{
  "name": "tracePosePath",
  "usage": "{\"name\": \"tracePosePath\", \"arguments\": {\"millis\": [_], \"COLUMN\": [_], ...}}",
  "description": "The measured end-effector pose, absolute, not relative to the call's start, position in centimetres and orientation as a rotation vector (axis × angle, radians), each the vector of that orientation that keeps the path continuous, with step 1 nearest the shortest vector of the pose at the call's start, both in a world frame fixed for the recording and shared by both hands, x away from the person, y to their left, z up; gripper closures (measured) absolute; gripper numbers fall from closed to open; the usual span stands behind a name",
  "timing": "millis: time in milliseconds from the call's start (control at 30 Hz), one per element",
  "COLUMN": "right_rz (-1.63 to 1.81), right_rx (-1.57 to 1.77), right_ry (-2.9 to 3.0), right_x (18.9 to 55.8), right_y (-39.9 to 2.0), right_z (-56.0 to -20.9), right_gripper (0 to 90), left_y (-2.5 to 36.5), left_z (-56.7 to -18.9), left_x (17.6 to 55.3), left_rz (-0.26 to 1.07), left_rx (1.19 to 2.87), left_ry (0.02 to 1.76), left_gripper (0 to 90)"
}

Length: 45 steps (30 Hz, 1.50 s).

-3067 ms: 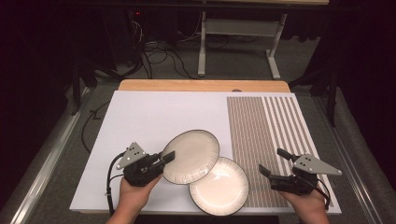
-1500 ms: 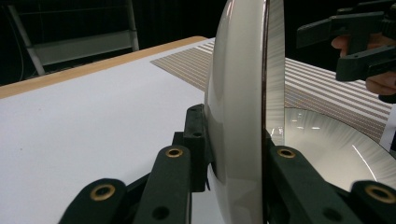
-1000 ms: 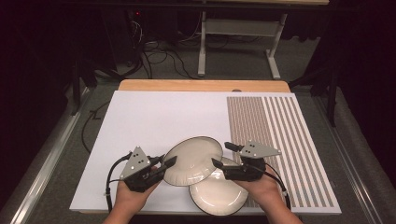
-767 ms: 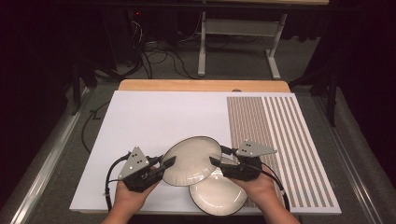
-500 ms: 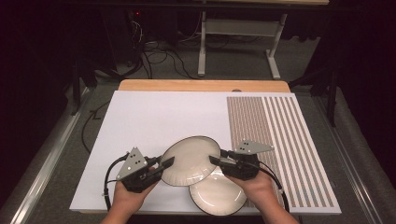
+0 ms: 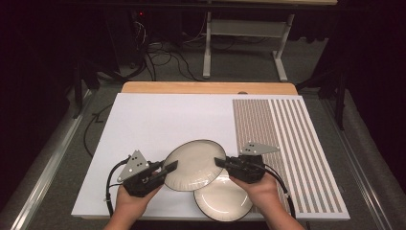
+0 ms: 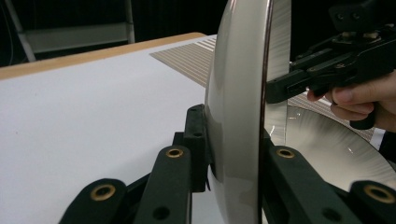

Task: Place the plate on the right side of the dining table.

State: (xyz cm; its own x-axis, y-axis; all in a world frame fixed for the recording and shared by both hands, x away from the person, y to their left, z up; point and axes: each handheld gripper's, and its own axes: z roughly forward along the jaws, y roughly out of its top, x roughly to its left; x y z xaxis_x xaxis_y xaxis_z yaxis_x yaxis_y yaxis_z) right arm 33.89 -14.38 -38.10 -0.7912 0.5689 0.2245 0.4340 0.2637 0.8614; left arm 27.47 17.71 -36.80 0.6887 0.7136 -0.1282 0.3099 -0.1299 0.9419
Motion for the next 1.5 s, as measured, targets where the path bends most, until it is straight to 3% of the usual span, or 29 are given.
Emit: {"name": "tracePosePath", "arguments": {"millis": [400,900,1500], "right_rz": [1.609,1.551,1.525], "right_rx": [0.929,0.955,1.067], "right_ry": [2.329,2.25,2.155], "right_x": [32.7,32.7,32.6], "right_y": [-15.8,-20.3,-25.6], "right_z": [-36.6,-34.6,-35.2], "right_gripper": [84.6,85.4,85.7], "left_y": [16.9,12.8,7.6], "left_z": [-35.6,-34.3,-34.3], "left_x": [27.8,30.8,33.7], "left_rz": [0.379,0.314,0.261], "left_rx": [1.72,1.734,1.842], "left_ry": [0.817,0.765,0.737], "left_gripper": [77.7,77.4,76.9]}}
